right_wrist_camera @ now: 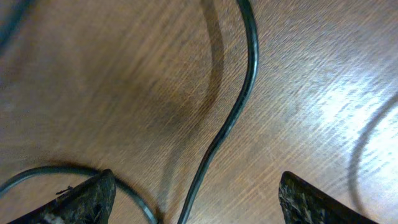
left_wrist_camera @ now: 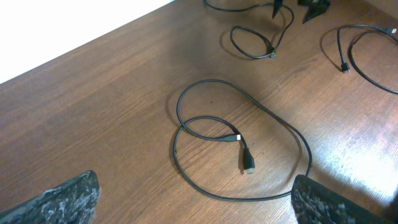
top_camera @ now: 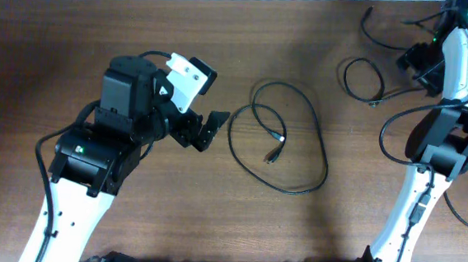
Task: Untangle cables
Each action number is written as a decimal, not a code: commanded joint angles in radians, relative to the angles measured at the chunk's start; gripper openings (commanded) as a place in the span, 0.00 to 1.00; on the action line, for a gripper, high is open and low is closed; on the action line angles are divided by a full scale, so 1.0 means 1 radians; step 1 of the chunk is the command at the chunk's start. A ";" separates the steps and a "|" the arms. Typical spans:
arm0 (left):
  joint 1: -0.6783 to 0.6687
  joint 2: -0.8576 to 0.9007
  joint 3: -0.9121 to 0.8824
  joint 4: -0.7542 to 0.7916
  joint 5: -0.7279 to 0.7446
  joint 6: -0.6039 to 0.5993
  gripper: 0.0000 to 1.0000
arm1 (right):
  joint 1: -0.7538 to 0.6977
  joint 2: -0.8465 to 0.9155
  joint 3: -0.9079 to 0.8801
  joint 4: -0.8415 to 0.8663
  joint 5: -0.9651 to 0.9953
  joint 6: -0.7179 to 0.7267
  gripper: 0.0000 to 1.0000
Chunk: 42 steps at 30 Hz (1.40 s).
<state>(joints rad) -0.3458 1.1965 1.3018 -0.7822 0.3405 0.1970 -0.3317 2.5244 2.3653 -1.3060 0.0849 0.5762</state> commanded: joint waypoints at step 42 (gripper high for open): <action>0.002 -0.013 0.007 0.002 0.014 -0.006 0.99 | -0.443 0.085 0.350 -0.016 -0.130 0.146 0.04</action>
<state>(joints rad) -0.3458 1.1965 1.3018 -0.7822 0.3405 0.1970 -0.7532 2.6083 2.6995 -1.3087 -0.0799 0.7120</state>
